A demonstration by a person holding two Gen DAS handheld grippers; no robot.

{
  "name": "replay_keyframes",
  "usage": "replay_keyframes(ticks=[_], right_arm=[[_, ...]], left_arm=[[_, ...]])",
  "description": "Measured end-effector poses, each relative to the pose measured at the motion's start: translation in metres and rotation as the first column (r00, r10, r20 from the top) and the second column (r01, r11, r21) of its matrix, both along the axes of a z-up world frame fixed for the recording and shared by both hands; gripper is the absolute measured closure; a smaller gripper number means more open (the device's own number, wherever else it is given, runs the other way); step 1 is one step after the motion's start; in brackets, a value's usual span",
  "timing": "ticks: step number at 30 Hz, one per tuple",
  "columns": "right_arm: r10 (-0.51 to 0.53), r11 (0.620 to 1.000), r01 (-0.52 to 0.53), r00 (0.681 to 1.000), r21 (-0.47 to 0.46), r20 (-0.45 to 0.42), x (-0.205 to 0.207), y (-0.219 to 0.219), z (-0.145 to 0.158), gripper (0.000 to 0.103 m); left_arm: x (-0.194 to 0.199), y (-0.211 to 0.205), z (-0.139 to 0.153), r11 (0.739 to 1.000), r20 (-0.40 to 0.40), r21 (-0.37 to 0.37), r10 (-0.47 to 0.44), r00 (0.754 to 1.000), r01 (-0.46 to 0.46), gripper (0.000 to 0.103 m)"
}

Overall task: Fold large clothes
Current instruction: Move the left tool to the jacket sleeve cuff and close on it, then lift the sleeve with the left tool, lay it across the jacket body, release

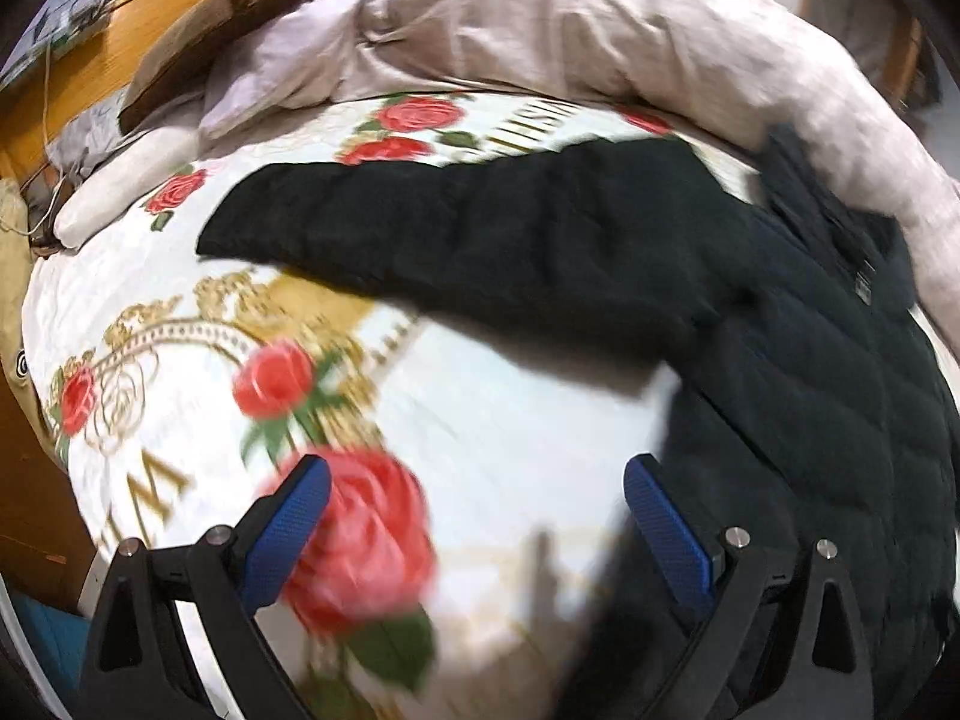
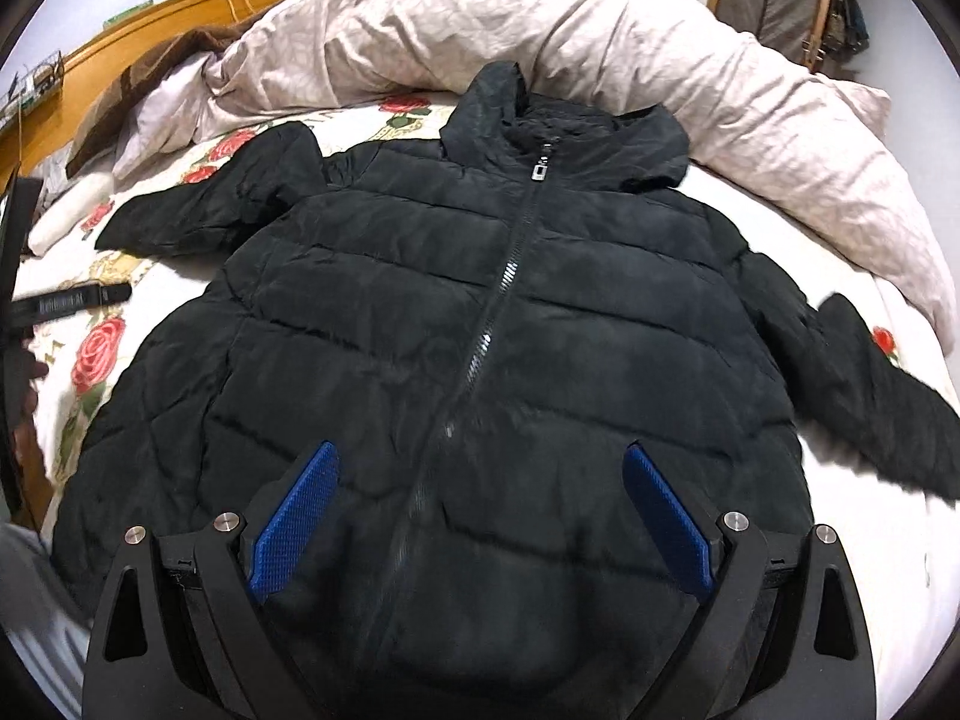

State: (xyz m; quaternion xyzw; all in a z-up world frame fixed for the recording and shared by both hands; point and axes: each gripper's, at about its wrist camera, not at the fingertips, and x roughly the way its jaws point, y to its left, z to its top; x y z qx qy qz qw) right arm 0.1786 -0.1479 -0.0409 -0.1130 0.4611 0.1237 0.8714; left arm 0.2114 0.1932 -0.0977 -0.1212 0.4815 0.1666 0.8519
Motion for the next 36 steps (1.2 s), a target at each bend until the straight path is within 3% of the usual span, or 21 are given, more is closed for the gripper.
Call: replay_keyframes(ticks=[4,13,20,22,24,26,27,29,36], right_arm=[[0.005,1.000,-0.005,1.000,-0.016,-0.016,0.019,0.010,-0.012,0.007],[0.000,0.999,-0.002,1.000,-0.054,-0.030,0.056,0.026,-0.031,0.007],[-0.004,0.998,0.001,0.999,-0.070,-0.035,0.075,0.029,-0.040,0.007],[-0.004,0.997,0.001,0.999,-0.074,-0.038,0.077,0.029,-0.042,0.007],[-0.003,0.997,0.000,0.999,-0.077,-0.041,0.077,0.029,-0.042,0.007],[-0.003,0.997,-0.001,0.999,-0.083,-0.039,0.076,0.028,-0.041,0.007],[-0.003,0.996,0.000,0.999,-0.084,-0.038,0.075,0.028,-0.041,0.007],[-0.007,0.997,0.004,0.999,-0.082,-0.036,0.073,0.026,-0.037,0.007],[-0.028,0.997,0.027,1.000,-0.075,-0.010,0.058,0.012,-0.015,0.007]], left_arm=[[0.027,0.045,-0.016,0.997,-0.001,-0.034,0.075,0.997,-0.075,0.011],[0.066,0.130,-0.050,0.963,0.007,-0.089,0.257,0.966,-0.255,0.011],[0.083,0.139,-0.063,0.971,0.045,-0.053,0.237,0.971,-0.234,0.013],[0.085,0.138,-0.063,0.975,0.063,-0.044,0.219,0.974,-0.217,0.024],[0.089,0.134,-0.058,0.983,0.089,-0.051,0.180,0.980,-0.176,0.051],[0.094,0.126,-0.052,0.988,0.084,-0.020,0.153,0.985,-0.152,0.071],[0.095,0.123,-0.048,0.989,0.085,-0.009,0.147,0.986,-0.147,0.076],[0.096,0.121,-0.039,0.990,0.088,-0.016,0.140,0.986,-0.140,0.084],[0.085,0.097,0.023,0.997,0.175,-0.026,0.075,0.982,-0.072,0.088]])
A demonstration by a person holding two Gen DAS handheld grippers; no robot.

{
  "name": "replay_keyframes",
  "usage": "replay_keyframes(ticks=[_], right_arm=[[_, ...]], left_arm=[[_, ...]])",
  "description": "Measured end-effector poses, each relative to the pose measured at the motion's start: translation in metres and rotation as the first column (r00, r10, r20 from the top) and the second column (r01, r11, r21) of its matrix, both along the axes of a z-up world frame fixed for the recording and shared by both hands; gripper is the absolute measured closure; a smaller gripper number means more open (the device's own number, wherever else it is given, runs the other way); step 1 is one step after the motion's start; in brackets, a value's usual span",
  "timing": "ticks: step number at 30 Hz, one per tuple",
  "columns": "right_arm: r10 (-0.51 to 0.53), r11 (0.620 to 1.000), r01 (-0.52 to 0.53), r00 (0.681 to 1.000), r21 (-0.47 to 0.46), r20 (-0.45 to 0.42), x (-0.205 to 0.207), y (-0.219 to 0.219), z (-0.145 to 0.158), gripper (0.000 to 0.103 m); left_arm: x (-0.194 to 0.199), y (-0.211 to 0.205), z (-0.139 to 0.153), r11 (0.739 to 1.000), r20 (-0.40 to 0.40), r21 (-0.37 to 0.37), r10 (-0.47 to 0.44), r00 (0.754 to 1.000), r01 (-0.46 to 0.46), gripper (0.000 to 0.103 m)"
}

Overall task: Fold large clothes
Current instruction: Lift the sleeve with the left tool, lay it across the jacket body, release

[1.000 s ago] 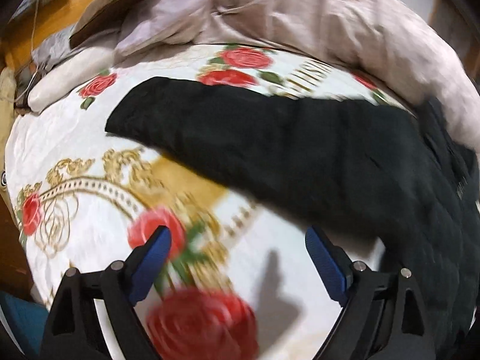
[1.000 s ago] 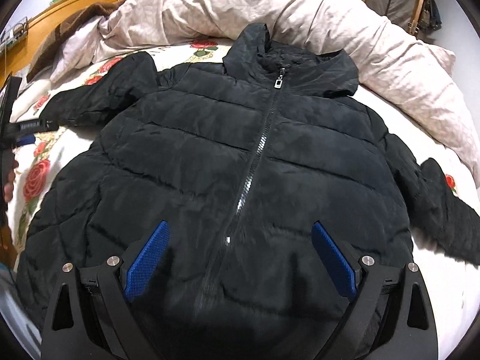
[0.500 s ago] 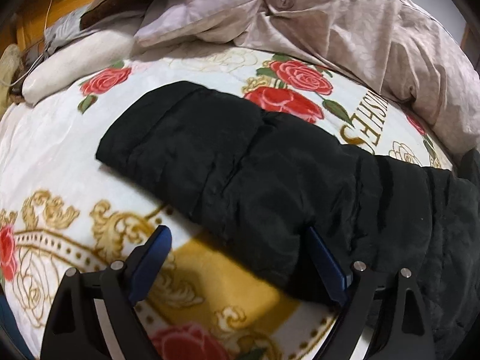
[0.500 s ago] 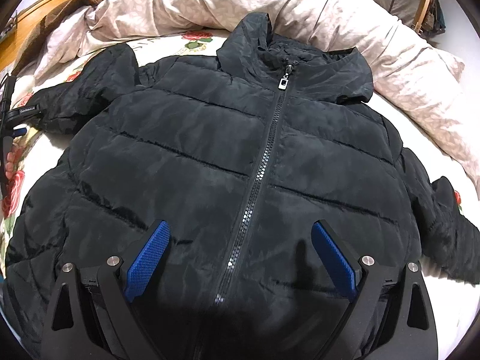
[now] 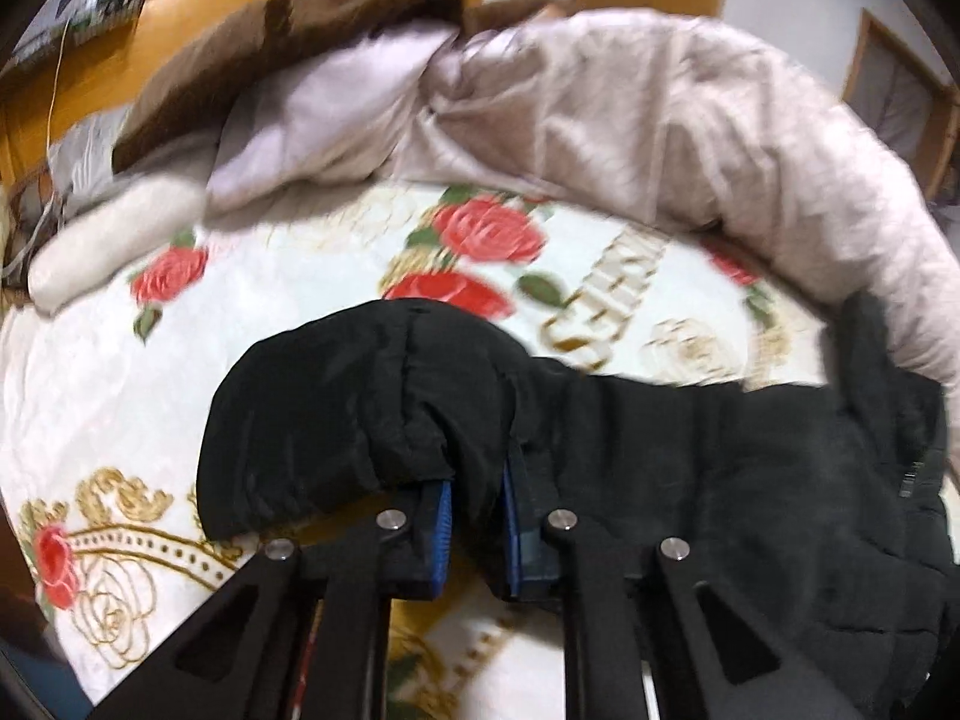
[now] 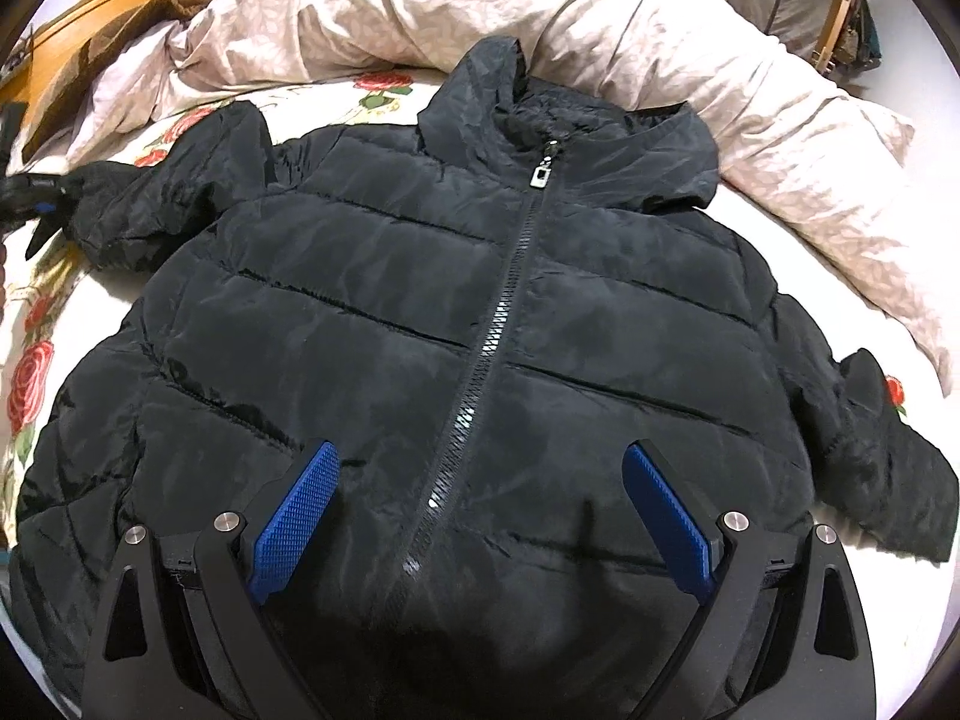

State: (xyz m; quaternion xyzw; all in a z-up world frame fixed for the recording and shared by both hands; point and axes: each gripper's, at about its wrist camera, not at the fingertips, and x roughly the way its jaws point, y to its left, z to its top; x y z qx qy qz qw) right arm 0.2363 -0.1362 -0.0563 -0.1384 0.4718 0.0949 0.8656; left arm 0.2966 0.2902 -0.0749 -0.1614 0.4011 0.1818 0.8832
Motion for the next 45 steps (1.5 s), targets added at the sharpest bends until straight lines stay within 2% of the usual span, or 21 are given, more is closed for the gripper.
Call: replay_keyframes(ticks=[5,11,17,21,27,34,38,40,42,43,45], right_arm=[[-0.023,1.000,0.022,0.999,0.014,0.024,-0.013,-0.016,0.021,0.007],[-0.057,0.998,0.055,0.996,0.024,0.062,-0.030,-0.037,0.048,0.007],[-0.084,0.996,0.082,0.993,0.033,0.082,-0.047,-0.058,0.062,0.007],[-0.102,0.994,0.100,0.991,0.035,0.085,-0.052,-0.072,0.066,0.007],[-0.147,0.989,0.144,0.986,0.035,0.085,-0.051,-0.097,0.062,0.007],[-0.200,0.980,0.198,0.978,0.027,0.060,-0.041,-0.131,0.043,0.007],[-0.222,0.975,0.221,0.974,0.028,0.040,-0.032,-0.144,0.029,0.007],[-0.228,0.973,0.227,0.973,0.029,0.033,-0.030,-0.149,0.022,0.007],[-0.233,0.972,0.232,0.972,0.033,0.028,-0.027,-0.154,0.016,0.007],[-0.234,0.972,0.233,0.972,0.032,0.028,-0.026,-0.155,0.014,0.007],[-0.237,0.971,0.236,0.971,0.033,0.026,-0.023,-0.157,0.011,0.007]], left_arm=[[-0.016,-0.031,0.058,0.997,0.090,0.011,-0.076,0.993,0.075,0.089],[-0.028,-0.077,0.116,0.984,0.173,0.007,-0.178,0.969,0.179,0.089],[-0.030,-0.134,0.148,0.958,0.206,0.014,-0.282,0.937,0.285,0.089],[-0.027,-0.178,0.155,0.929,0.205,-0.001,-0.361,0.910,0.369,0.089],[-0.014,-0.258,0.139,0.866,0.171,-0.026,-0.488,0.856,0.499,0.089],[0.006,-0.340,0.083,0.798,0.078,-0.085,-0.592,0.802,0.597,0.087],[0.018,-0.370,0.050,0.771,0.033,-0.112,-0.628,0.778,0.627,0.085],[0.024,-0.380,0.037,0.753,0.028,-0.136,-0.647,0.762,0.644,0.075],[0.027,-0.390,0.028,0.726,0.035,-0.170,-0.671,0.741,0.666,0.058],[0.028,-0.394,0.025,0.716,0.042,-0.180,-0.680,0.732,0.675,0.045],[0.027,-0.400,0.024,0.696,0.062,-0.188,-0.696,0.715,0.693,0.035]])
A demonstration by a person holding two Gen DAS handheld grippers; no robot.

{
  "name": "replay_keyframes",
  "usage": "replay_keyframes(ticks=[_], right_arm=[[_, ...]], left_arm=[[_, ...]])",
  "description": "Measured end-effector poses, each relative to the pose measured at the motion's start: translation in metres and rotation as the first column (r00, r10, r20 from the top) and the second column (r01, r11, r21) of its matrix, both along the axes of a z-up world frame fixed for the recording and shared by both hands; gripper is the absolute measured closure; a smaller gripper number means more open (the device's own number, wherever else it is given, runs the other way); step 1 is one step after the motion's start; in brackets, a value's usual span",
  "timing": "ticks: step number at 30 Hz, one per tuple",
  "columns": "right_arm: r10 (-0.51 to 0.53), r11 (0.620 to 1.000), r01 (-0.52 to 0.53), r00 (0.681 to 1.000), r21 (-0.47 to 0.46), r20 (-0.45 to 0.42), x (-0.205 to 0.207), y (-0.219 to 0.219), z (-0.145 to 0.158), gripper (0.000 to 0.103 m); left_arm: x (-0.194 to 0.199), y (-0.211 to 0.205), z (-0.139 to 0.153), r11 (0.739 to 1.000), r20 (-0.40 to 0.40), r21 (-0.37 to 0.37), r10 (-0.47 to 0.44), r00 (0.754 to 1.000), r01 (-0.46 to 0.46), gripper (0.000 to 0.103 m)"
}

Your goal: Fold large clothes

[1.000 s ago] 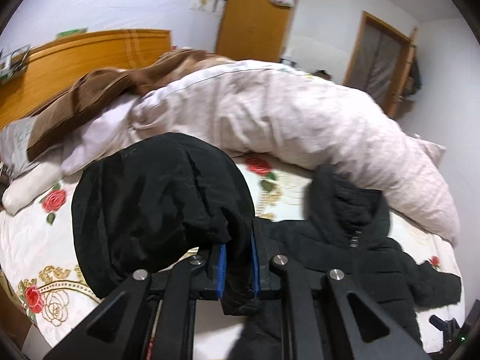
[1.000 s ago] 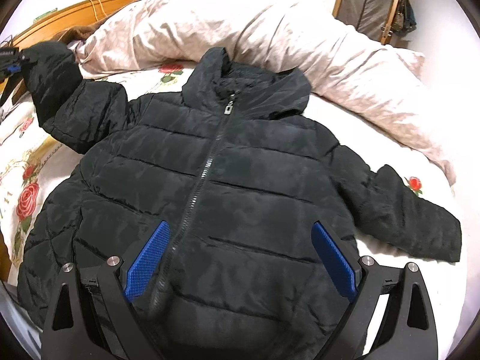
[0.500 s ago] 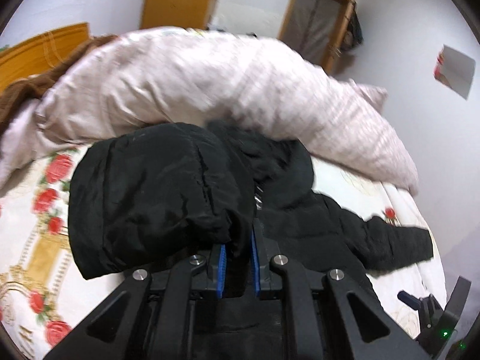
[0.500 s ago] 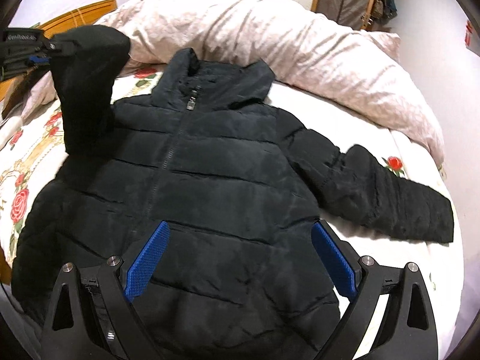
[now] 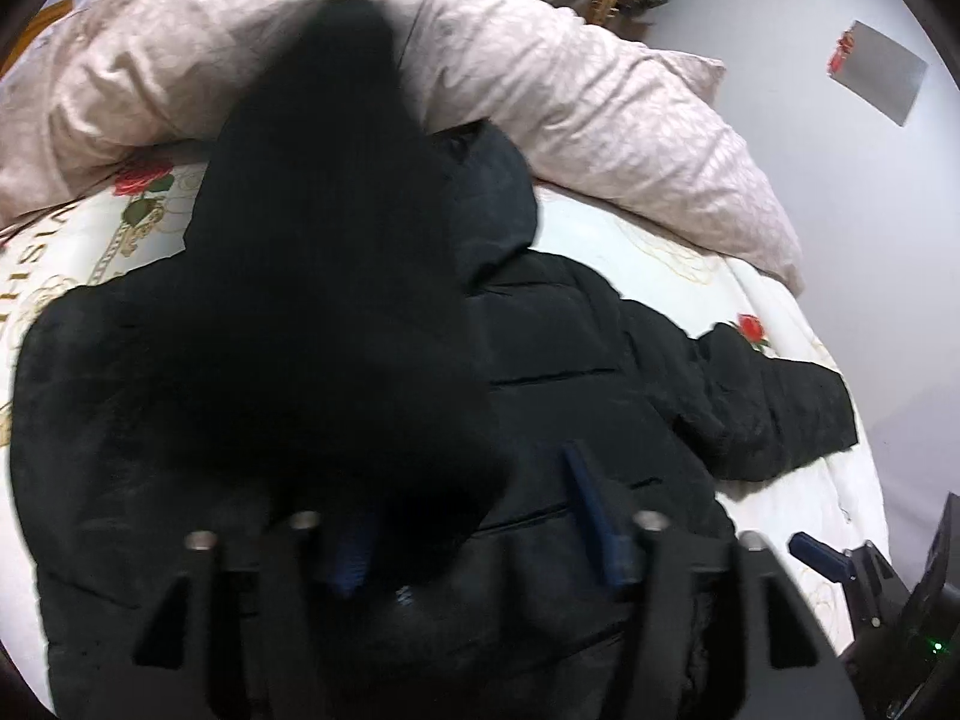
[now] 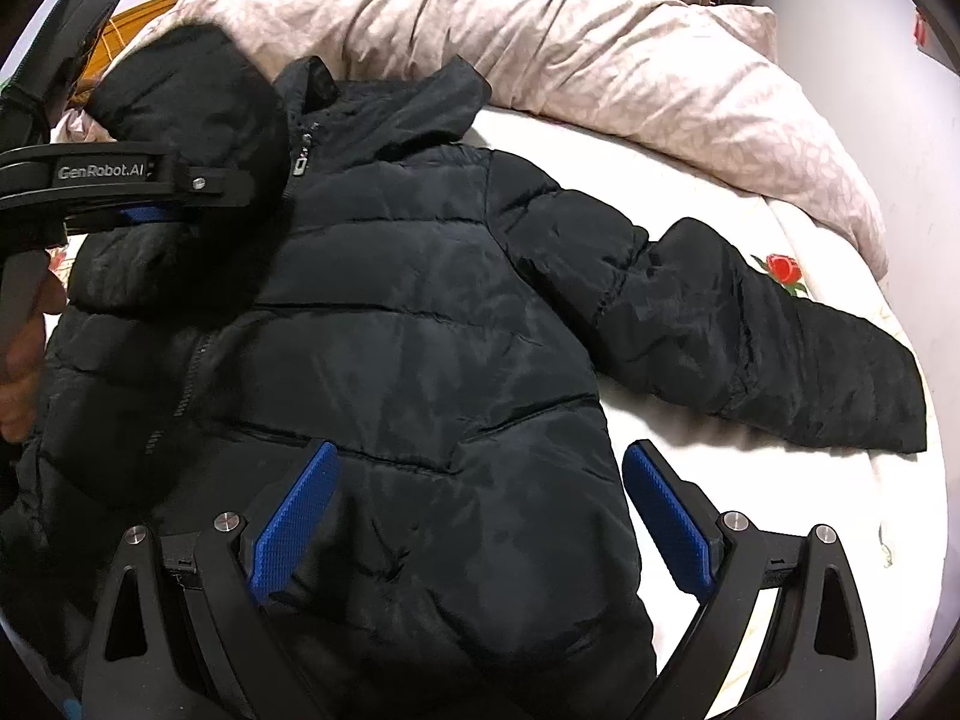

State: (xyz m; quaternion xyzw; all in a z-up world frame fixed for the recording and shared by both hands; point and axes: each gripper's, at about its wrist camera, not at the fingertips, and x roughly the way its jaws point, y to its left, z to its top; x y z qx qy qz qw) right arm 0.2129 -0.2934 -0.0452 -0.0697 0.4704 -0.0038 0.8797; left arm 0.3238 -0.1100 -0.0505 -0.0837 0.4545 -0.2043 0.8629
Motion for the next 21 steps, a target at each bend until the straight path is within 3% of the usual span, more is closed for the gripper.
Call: replay_keyframes(ticks=[10,16,21], right_arm=[[0.010,1.000,-0.010,0.999,-0.008,0.030,0.010,0.002,0.008,0.007],[0.050,0.999,-0.049,0.996,-0.018,0.068,0.022,0.019,0.018,0.007],[0.059,0.998,-0.059,0.991,-0.005,0.120,0.035,0.032,0.028,0.007]], left_arm=[[-0.023,0.003,0.027,0.993,0.048,-0.100,-0.063,0.997,0.067,0.022],[-0.031,0.060,0.042,0.996,0.084,-0.083,0.041,0.996,-0.034,0.021],[-0.024,0.121,0.032,0.985,0.081,-0.045,0.171,0.982,-0.168,0.021]])
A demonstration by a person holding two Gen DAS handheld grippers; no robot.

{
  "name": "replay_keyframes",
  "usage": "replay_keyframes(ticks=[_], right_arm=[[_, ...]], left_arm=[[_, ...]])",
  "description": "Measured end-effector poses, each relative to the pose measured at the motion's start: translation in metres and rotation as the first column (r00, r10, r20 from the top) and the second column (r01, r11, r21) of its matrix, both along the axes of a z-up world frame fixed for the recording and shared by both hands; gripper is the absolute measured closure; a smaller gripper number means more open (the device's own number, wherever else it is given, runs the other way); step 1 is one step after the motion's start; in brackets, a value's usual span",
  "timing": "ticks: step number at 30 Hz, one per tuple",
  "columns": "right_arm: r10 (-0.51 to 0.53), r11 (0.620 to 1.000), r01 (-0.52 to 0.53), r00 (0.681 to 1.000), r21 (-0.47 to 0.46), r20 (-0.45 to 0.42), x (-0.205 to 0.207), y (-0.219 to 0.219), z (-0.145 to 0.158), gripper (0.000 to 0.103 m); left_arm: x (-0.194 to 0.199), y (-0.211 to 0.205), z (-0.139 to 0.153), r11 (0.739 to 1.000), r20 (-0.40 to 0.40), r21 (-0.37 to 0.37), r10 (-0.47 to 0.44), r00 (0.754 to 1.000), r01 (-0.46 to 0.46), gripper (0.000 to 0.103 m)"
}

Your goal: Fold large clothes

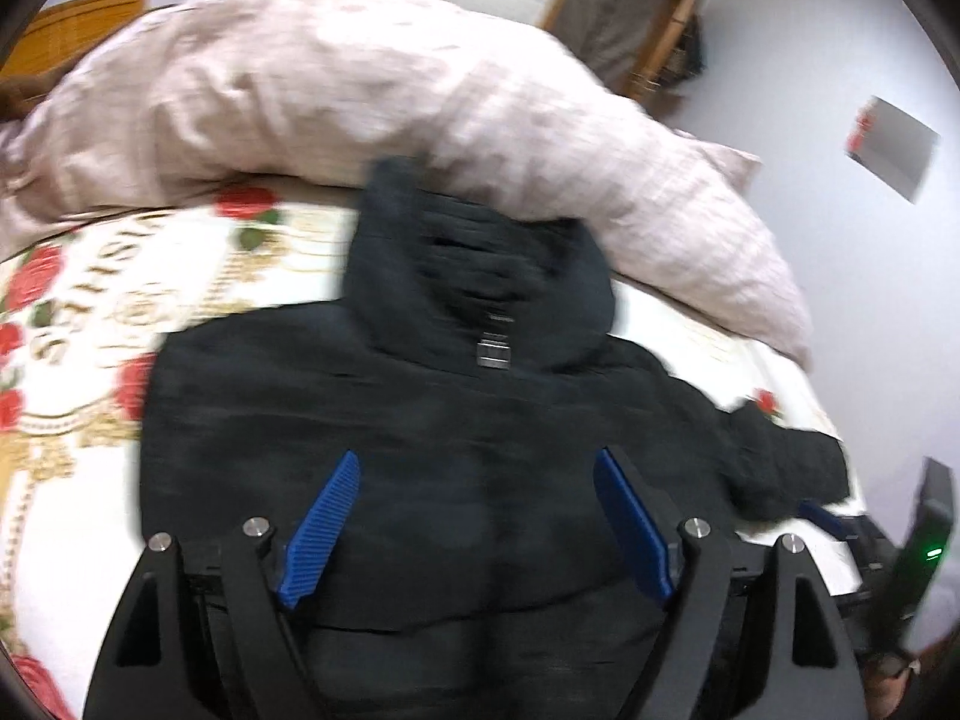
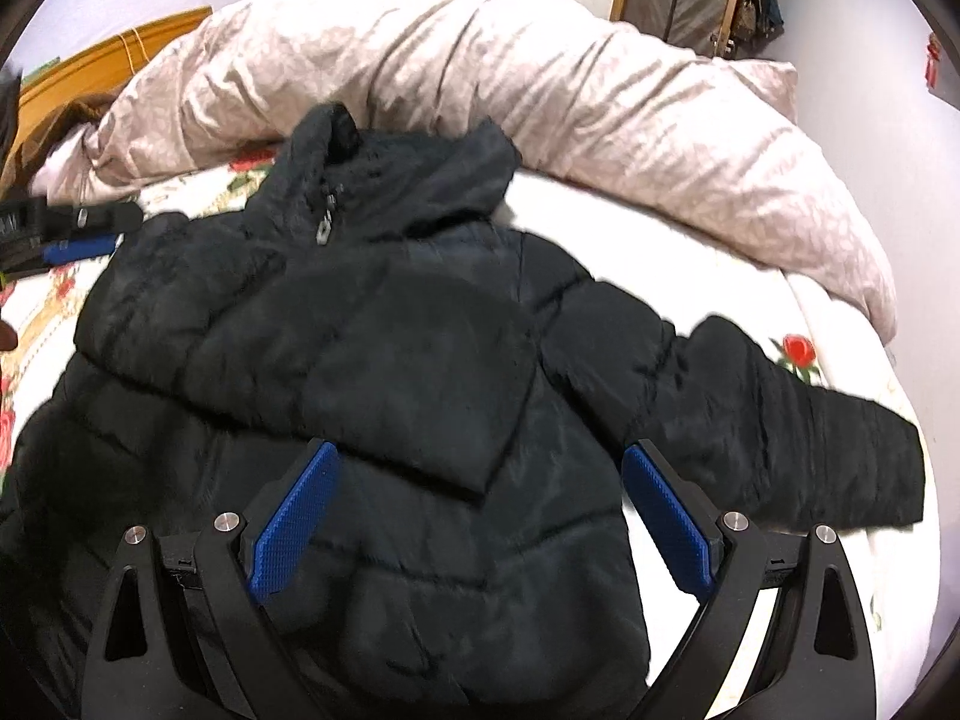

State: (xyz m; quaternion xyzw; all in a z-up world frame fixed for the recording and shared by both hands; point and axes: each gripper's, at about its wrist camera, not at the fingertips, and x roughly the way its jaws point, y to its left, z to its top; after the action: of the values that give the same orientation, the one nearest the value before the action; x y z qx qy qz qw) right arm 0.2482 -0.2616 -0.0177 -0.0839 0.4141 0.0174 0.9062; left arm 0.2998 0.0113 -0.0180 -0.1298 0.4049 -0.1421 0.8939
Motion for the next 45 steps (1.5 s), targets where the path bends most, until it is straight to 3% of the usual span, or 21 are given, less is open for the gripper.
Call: replay_keyframes(ticks=[3,5,7,9,14,18,21,23,28,32,37,45], right_arm=[[0.024,0.999,-0.024,1.000,0.042,0.001,0.019,0.009,0.000,0.008],[0.041,0.996,-0.040,0.999,0.081,-0.007,0.035,0.013,-0.007,0.013],[0.049,0.996,-0.044,0.997,0.075,-0.055,0.056,0.019,-0.024,0.035],[0.047,0.997,-0.039,0.993,0.073,-0.109,0.074,0.019,-0.044,0.052],[0.035,0.998,-0.027,0.990,0.062,-0.134,0.106,0.008,-0.079,0.053],[0.030,0.998,-0.021,0.989,0.057,-0.146,0.113,0.010,-0.069,0.053],[0.027,0.996,-0.020,0.996,0.082,-0.085,0.104,0.006,-0.049,0.053],[0.018,0.995,-0.010,0.997,0.095,-0.076,0.107,0.003,-0.047,0.053],[0.008,0.995,0.006,0.989,0.096,-0.145,0.130,0.001,-0.080,0.053],[-0.004,0.998,0.011,0.992,0.056,-0.125,0.128,0.007,-0.089,0.053],[-0.038,0.998,0.044,0.992,0.042,-0.123,0.114,0.004,-0.059,0.053],[-0.103,0.995,0.103,0.994,0.011,-0.026,0.016,-0.021,0.018,0.051]], left_arm=[[0.021,0.031,-0.022,0.994,-0.019,0.078,0.080,0.997,-0.079,0.021],[0.031,0.044,-0.041,0.986,-0.046,0.129,0.116,0.992,-0.109,0.031],[0.041,0.052,-0.065,0.983,-0.090,0.143,0.131,0.987,-0.117,0.041],[0.043,0.055,-0.081,0.981,-0.103,0.151,0.140,0.985,-0.123,0.042],[0.032,0.046,-0.093,0.982,-0.091,0.141,0.141,0.986,-0.128,0.042],[0.035,0.047,-0.076,0.987,-0.094,0.131,0.110,0.990,-0.097,0.043],[0.041,0.054,-0.049,0.981,-0.002,0.160,0.108,0.994,-0.107,0.043],[0.056,0.063,-0.045,0.972,0.021,0.200,0.126,0.992,-0.127,0.043],[0.090,0.084,-0.091,0.965,-0.075,0.201,0.184,0.980,-0.166,0.041],[0.084,0.072,-0.104,0.947,-0.020,0.272,0.182,0.983,-0.170,0.040],[0.081,0.072,-0.076,0.945,-0.054,0.274,0.202,0.978,-0.180,0.044],[-0.020,0.038,-0.001,0.964,0.009,0.223,0.150,0.989,-0.148,0.044]])
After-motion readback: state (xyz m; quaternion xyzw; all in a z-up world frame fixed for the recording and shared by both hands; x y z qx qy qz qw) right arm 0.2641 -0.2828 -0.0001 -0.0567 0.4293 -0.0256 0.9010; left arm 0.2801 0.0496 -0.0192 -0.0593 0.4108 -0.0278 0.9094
